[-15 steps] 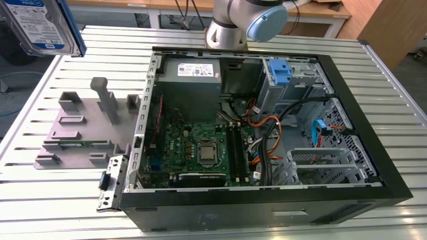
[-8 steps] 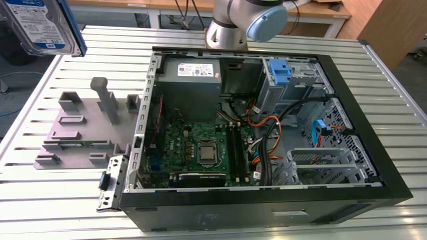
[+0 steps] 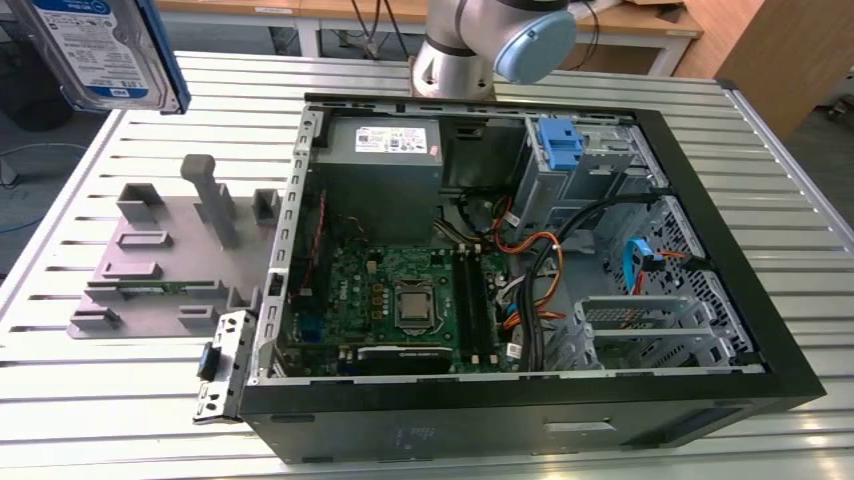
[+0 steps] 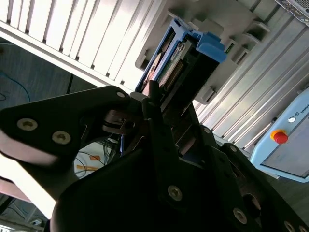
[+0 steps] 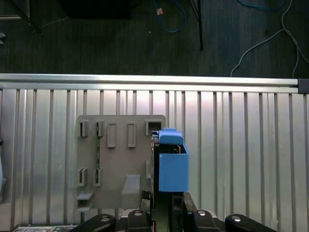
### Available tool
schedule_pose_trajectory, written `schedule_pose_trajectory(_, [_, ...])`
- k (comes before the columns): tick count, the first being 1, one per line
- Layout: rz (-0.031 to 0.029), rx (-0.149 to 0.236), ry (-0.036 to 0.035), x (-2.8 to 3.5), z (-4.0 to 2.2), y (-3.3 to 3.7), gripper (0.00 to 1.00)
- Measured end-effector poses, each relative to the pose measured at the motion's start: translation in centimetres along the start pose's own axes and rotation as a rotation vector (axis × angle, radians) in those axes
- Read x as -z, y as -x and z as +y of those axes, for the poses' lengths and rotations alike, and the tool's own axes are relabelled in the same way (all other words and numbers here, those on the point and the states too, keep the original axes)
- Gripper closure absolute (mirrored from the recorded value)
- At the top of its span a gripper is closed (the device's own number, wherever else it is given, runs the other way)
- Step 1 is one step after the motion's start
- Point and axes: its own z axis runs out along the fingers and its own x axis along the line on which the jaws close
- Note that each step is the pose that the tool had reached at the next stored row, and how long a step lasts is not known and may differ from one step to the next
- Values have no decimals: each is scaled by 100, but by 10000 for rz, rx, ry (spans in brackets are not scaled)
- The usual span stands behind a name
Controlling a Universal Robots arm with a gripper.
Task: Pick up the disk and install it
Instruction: 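Pick up the disk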
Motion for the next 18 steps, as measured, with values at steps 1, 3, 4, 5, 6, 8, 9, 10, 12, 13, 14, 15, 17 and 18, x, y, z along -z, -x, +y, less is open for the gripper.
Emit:
schedule_pose_trajectory(1, [0, 0, 0, 1, -21, 0, 65])
schedule_pose_trajectory(3, [0, 0, -1, 1, -30, 0, 65])
schedule_pose_trajectory(4, [-1, -1, 0, 1, -30, 0, 65])
schedule_pose_trajectory(5, [0, -1, 0, 6, -30, 1, 65])
schedule_pose_trajectory(6, [0, -1, 0, 16, -30, 1, 65])
schedule_pose_trajectory(8, [0, 0, 0, 53, -29, 3, 65])
schedule_pose_trajectory(9, [0, 0, 0, 70, -29, 4, 65])
schedule_pose_trajectory(10, [0, 0, 1, 78, -28, 5, 65])
schedule_pose_trajectory(12, [-1, 0, -1, 78, -28, 5, 65])
schedule_pose_trajectory(13, [-1, 0, -2, 78, -28, 5, 65])
schedule_pose_trajectory(14, [-1, 0, -1, 79, -28, 5, 65])
schedule_pose_trajectory(15, [0, 0, 0, 79, -28, 5, 65])
schedule_pose_trajectory(17, [1, 2, 2, 81, -43, 5, 65])
schedule_pose_trajectory(18, [0, 2, 1, 81, -57, 5, 65])
